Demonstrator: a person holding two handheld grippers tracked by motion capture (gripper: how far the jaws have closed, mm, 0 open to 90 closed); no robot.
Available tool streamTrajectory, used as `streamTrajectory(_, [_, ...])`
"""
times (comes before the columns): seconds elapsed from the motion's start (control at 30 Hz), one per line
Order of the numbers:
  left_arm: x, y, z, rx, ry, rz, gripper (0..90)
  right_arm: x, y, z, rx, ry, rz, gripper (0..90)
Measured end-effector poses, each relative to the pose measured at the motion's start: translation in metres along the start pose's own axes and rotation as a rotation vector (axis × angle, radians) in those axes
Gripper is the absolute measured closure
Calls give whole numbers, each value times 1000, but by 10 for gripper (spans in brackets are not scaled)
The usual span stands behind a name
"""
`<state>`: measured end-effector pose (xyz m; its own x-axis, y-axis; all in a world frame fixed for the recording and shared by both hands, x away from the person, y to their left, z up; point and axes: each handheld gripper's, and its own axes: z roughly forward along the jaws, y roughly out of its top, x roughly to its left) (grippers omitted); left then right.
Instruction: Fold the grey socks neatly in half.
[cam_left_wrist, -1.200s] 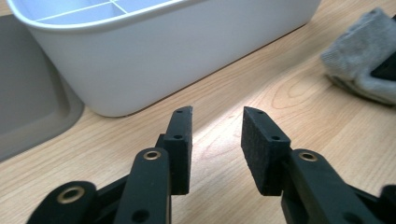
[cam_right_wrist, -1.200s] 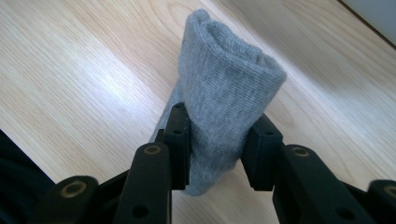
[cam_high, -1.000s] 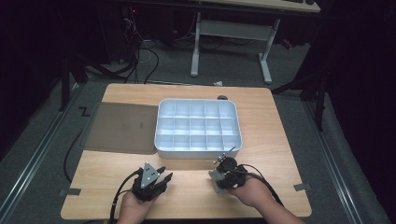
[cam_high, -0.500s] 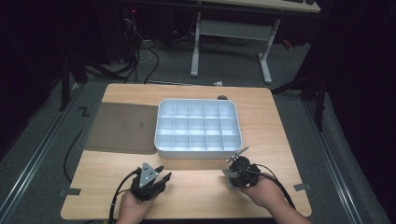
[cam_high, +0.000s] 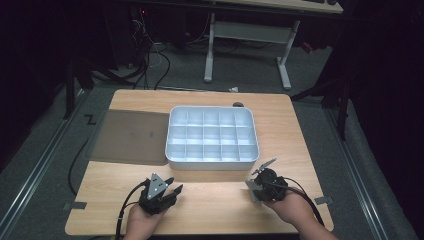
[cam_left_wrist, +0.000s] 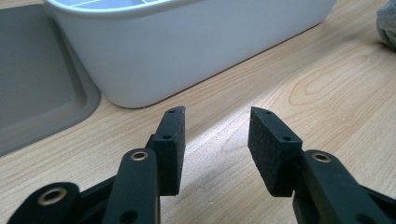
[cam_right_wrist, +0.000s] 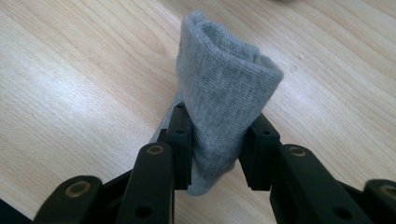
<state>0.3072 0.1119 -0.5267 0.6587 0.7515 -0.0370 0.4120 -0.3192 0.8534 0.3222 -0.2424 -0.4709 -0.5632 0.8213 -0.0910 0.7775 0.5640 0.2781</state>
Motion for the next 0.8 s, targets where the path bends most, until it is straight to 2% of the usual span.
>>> streamTrajectory(0.07, [0,0,0,-3,0,-3,573,-1,-1,-1,6,3,-4,698])
streamTrajectory(0.17, [1,0,-1,-1,1,-4,572,-2,0,-4,15,-4,-60,700])
streamTrajectory(0.3, [2,0,-1,-3,4,-5,571,-4,3,-10,28,-20,-75,700])
streamTrajectory(0.4, [3,0,-1,-1,5,-5,567,-7,6,-15,24,-14,-35,700])
streamTrajectory(0.47, [4,-1,-1,1,10,-6,564,-11,9,-21,11,9,1,700])
streamTrajectory(0.63, [8,-1,-1,2,16,-17,560,-18,20,-34,-1,16,19,698])
streamTrajectory(0.8, [11,-1,-3,-1,18,-37,561,-22,33,-45,-3,13,7,697])
